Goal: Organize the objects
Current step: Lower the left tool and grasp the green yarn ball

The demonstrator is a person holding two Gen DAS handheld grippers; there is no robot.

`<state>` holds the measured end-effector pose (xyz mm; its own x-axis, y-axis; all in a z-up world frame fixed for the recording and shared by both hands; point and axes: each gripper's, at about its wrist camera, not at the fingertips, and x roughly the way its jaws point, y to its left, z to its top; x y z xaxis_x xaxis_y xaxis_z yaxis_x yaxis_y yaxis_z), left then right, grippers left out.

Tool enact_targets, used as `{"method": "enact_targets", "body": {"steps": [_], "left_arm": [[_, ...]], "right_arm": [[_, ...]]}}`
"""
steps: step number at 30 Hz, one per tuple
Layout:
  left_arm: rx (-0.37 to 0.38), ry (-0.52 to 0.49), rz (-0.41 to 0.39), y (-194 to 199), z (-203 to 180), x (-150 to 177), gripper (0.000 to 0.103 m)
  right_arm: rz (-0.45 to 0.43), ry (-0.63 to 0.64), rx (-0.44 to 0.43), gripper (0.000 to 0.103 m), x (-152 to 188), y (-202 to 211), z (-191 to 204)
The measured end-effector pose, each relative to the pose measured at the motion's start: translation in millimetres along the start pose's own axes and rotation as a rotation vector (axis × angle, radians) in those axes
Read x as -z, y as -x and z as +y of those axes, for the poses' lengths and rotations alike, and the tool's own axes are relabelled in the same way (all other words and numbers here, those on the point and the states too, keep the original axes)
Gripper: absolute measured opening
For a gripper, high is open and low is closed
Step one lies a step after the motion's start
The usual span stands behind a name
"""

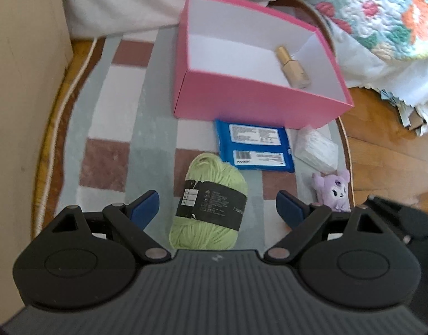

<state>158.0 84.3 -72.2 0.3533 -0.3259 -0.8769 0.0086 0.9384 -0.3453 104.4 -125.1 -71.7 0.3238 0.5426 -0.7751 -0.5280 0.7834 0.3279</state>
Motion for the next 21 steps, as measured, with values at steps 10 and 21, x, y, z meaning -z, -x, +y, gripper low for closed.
{"method": "enact_targets", "body": {"steps": [10,21], "left_arm": [[0.051,0.058,-0.007,-39,26,17,0.089],[0.190,0.182,0.041,-67,47,26,0.063]], "right_arm": [[0.028,0.036,-0.006,0.087,18,-51,6],[0.068,-0.074,0.006,0.087,23,-98,-13]]}}
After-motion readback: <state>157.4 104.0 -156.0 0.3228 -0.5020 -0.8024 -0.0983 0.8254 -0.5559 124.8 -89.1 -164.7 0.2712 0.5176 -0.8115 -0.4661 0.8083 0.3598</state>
